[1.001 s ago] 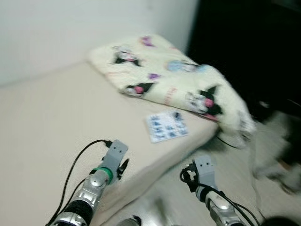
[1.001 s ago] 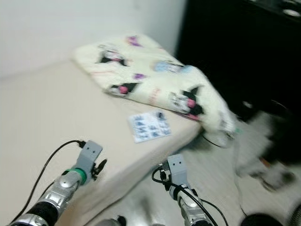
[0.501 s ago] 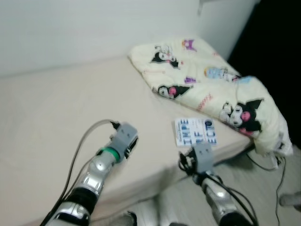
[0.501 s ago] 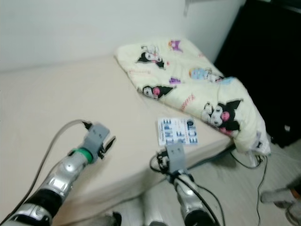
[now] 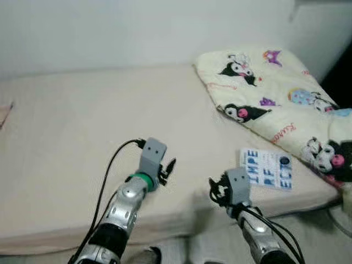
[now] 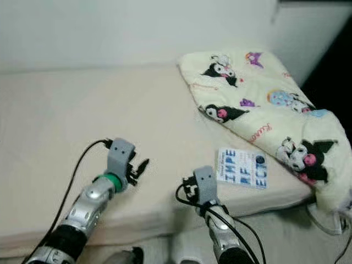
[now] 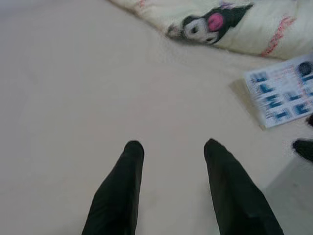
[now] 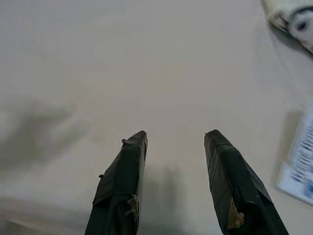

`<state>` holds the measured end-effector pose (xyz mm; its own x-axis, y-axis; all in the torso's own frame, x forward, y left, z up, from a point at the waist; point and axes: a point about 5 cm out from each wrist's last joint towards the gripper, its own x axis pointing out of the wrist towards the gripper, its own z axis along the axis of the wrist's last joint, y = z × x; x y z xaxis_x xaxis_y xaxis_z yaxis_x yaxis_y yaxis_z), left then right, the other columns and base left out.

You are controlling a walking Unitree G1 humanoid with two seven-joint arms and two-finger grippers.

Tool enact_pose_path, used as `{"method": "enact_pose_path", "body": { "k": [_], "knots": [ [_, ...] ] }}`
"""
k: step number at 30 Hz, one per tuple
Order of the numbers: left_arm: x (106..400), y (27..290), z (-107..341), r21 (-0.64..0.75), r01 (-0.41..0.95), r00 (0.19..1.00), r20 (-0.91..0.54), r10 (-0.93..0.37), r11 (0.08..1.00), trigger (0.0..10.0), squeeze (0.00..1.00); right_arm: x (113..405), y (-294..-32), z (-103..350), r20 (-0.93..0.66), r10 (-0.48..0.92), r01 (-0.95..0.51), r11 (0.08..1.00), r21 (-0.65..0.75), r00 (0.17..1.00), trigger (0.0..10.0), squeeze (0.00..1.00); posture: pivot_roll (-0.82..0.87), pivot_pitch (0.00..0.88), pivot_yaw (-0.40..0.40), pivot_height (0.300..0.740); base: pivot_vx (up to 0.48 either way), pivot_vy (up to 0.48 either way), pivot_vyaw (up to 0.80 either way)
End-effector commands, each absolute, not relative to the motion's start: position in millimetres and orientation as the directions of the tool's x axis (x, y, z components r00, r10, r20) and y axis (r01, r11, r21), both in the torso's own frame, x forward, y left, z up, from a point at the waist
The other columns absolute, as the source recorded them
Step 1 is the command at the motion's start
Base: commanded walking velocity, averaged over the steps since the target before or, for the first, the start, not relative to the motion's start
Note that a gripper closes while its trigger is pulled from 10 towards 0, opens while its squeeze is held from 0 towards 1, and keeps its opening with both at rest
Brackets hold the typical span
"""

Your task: Clean up the room

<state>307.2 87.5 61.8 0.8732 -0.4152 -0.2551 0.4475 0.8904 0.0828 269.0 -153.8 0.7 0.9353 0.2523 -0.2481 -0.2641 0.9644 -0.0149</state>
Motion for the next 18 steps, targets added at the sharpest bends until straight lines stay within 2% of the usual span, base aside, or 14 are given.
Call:
{"method": "enact_pose_path", "body": {
  "k": [1, 14, 18],
  "knots": [
    [302.4, 86.2, 57.6, 0.088, 0.464, 0.863, -0.272, -0.426, 0.882, 10.0, 0.0, 262.8, -154.6, -6.2, -0.282, 0.251, -0.264, 0.965, -0.007, 0.926, 10.0, 0.0, -0.01, 0.0, 0.037, 0.74, 0.0, 0.0, 0.72],
    [296.6, 94.3, 54.3, 0.151, 0.481, 0.858, -0.282, -0.429, 0.864, 10.0, 0.0, 260.8, -153.1, -7.4, -0.279, 0.246, -0.252, 0.968, 0.013, 0.928, 10.0, 0.0, -0.01, 0.0, 0.038, 0.74, 0.0, 0.0, 0.71],
    [296.7, 89.5, 52.5, 0.18, 0.497, 0.852, -0.283, -0.44, 0.849, 10.0, 0.0, 261.9, -158.1, -7.4, -0.278, 0.2, -0.191, 0.98, 0.062, 0.94, 10.0, 0.0, -0.01, 0.0, 0.037, 0.74, 0.0, 0.0, 0.0]
  ]
}}
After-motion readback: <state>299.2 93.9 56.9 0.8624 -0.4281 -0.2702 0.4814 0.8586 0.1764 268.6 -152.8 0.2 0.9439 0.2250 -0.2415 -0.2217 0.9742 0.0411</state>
